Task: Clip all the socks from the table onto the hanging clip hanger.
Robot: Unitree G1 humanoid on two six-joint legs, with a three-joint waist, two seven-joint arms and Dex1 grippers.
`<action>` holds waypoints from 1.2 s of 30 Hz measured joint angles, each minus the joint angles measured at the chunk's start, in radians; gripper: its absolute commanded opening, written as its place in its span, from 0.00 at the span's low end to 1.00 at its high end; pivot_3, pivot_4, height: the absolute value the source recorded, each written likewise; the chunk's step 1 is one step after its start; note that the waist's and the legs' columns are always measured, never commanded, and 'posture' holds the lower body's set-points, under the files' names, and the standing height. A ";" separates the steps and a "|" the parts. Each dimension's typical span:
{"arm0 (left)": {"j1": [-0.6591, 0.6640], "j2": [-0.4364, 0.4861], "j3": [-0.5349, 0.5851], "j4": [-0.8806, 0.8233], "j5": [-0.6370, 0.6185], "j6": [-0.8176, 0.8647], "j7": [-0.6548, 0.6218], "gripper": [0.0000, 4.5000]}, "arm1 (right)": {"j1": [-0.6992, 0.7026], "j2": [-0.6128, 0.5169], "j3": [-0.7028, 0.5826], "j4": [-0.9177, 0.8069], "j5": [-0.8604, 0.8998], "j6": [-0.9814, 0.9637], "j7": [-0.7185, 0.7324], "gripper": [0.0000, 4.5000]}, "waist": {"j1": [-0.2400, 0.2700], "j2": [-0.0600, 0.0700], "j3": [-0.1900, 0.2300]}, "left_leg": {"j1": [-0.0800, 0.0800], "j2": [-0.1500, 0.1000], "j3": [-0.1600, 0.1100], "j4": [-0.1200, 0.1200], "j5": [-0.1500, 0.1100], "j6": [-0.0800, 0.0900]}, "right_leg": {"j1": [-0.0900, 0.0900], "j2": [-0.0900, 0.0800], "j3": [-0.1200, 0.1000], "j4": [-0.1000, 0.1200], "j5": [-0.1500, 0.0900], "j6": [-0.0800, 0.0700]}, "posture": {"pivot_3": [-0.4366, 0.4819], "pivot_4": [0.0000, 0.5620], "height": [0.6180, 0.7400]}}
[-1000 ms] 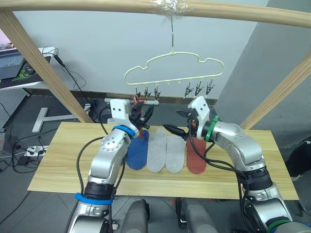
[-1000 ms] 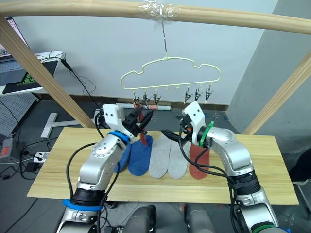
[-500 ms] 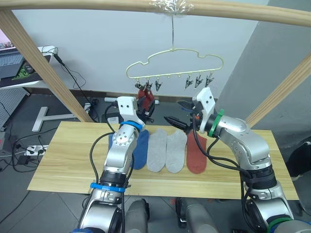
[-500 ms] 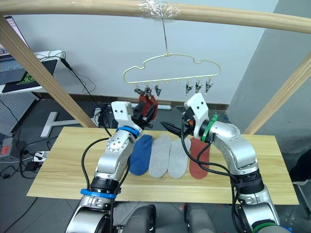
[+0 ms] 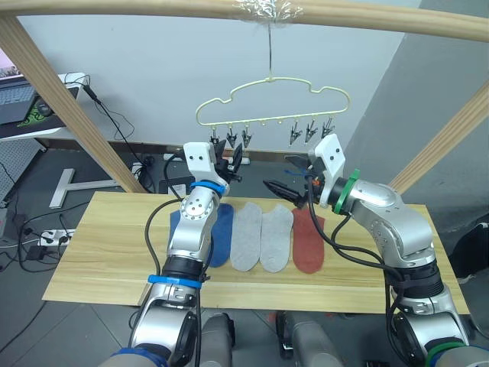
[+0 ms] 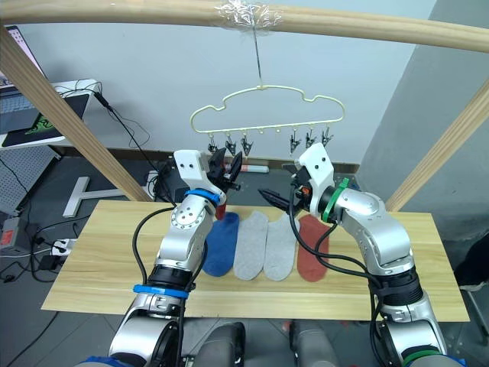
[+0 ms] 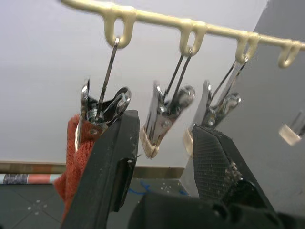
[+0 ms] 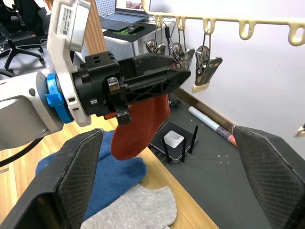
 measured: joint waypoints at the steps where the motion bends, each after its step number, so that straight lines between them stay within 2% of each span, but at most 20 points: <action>1: -0.005 0.000 0.000 0.000 0.001 -0.001 0.000 0.46 | 0.000 0.000 0.000 0.000 0.000 0.000 0.000 1.00 | 0.000 0.000 0.000 | 0.000 0.000 0.000 0.000 0.000 0.000 | 0.000 0.000 0.000 0.000 0.000 0.000 | 0.38 0.37 1.00; 26: -0.031 -0.015 0.001 0.054 0.044 -0.067 0.050 0.46 | -0.002 -0.020 -0.016 -0.001 0.005 0.008 -0.002 1.00 | -0.009 0.000 0.000 | -0.004 0.000 -0.001 0.013 0.000 0.000 | 0.000 0.000 -0.001 0.006 0.002 0.003 | 0.36 0.34 1.00; 29: -0.033 -0.020 0.006 0.070 0.043 -0.068 0.057 0.33 | -0.002 -0.020 -0.017 -0.001 0.005 0.009 -0.007 1.00 | -0.009 0.000 0.000 | -0.004 0.000 0.000 0.014 0.000 0.000 | 0.000 0.000 0.000 0.006 0.003 0.004 | 0.35 0.34 1.00; 33: -0.050 -0.027 0.013 0.081 0.042 -0.072 0.060 0.07 | -0.004 -0.019 -0.018 -0.002 0.007 0.012 -0.019 1.00 | -0.010 0.000 0.000 | -0.004 0.000 0.000 0.014 0.000 0.000 | 0.000 0.000 0.000 0.006 0.003 0.004 | 0.35 0.34 1.00; 36: -0.061 -0.028 0.017 0.083 0.042 -0.084 0.059 0.05 | -0.004 -0.020 -0.019 -0.004 0.008 0.014 -0.019 1.00 | -0.013 0.000 0.000 | -0.004 0.000 0.000 0.014 0.000 0.000 | 0.000 0.000 0.000 0.006 0.003 0.004 | 0.35 0.34 1.00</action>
